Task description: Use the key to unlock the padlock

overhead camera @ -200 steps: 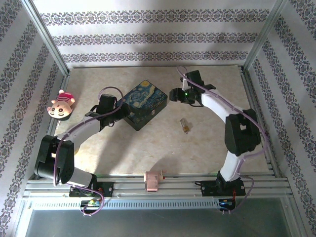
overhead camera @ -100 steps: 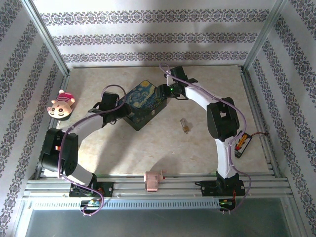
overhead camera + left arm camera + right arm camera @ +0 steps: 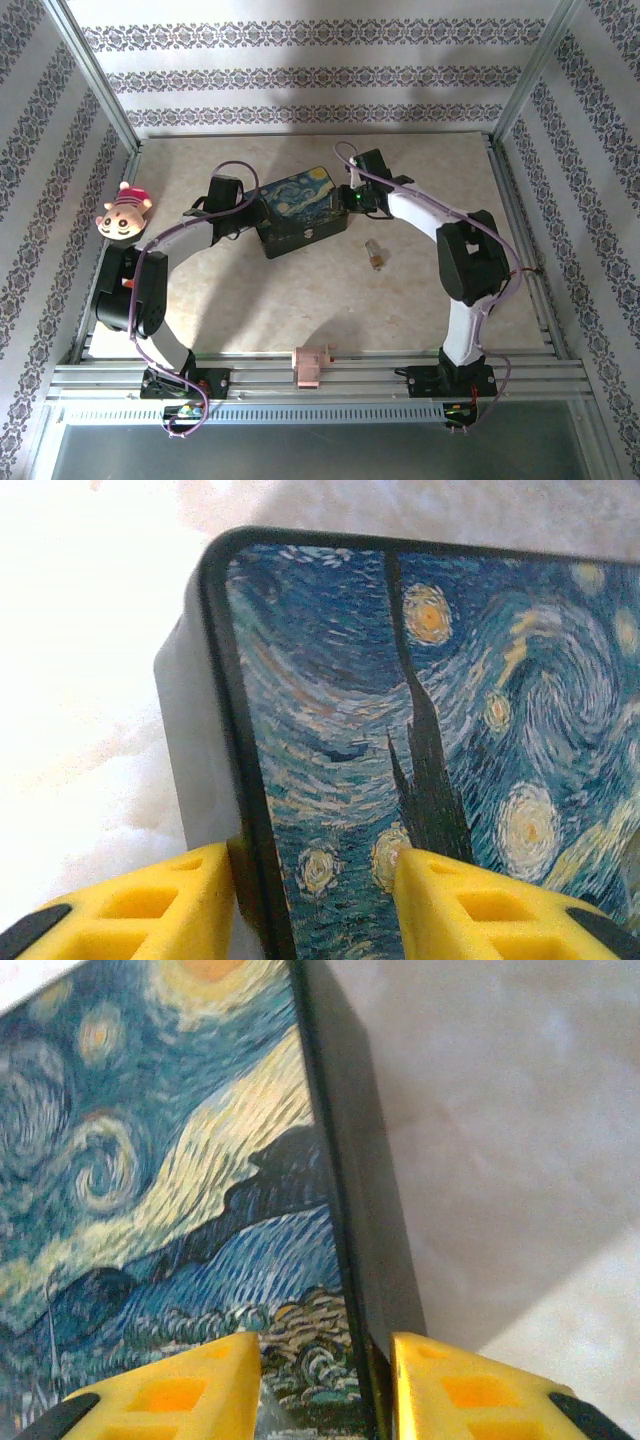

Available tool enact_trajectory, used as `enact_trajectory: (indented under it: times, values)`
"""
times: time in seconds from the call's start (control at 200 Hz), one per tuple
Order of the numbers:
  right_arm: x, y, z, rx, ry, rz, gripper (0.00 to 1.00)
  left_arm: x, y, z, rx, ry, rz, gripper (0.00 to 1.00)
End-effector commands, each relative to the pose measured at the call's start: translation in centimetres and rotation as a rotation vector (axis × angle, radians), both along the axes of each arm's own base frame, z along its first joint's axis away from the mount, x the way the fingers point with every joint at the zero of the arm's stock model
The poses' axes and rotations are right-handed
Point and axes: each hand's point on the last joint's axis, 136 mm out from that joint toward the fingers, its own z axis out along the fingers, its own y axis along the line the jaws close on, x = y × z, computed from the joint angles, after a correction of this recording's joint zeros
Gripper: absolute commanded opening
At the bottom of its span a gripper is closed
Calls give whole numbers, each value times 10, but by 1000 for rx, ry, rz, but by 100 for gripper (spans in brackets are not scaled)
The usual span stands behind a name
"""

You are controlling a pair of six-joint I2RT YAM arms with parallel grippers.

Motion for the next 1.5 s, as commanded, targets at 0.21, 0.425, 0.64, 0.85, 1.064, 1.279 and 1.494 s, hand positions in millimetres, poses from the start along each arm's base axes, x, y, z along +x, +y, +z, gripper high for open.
enact_trajectory:
  times: [0.21, 0.425, 0.64, 0.85, 1.064, 1.279, 1.494]
  values:
    - [-61, 2, -2, -28, 48, -71, 36, -8, -33, -5, -134, 25, -103, 45]
    - [-79, -1, -4, -22, 46, -113, 37, -15, -34, -6, -144, 31, -106, 45]
    - [-75, -13, 14, -53, 0, -135, 53, -16, -22, 11, -132, 8, -76, 61]
    - [-75, -47, 52, -59, -96, -204, 68, -24, 22, 49, -51, -77, 12, 100]
    - [-93, -105, 81, -111, -235, -322, 98, -53, 97, 55, 247, -119, 184, 99]
    - [-108, -153, 92, -167, -375, -426, 98, -83, 142, 58, 430, -280, 353, 99]
    - [-107, -174, 98, -292, -604, -410, 98, -99, 162, 76, 564, -548, 410, 99]
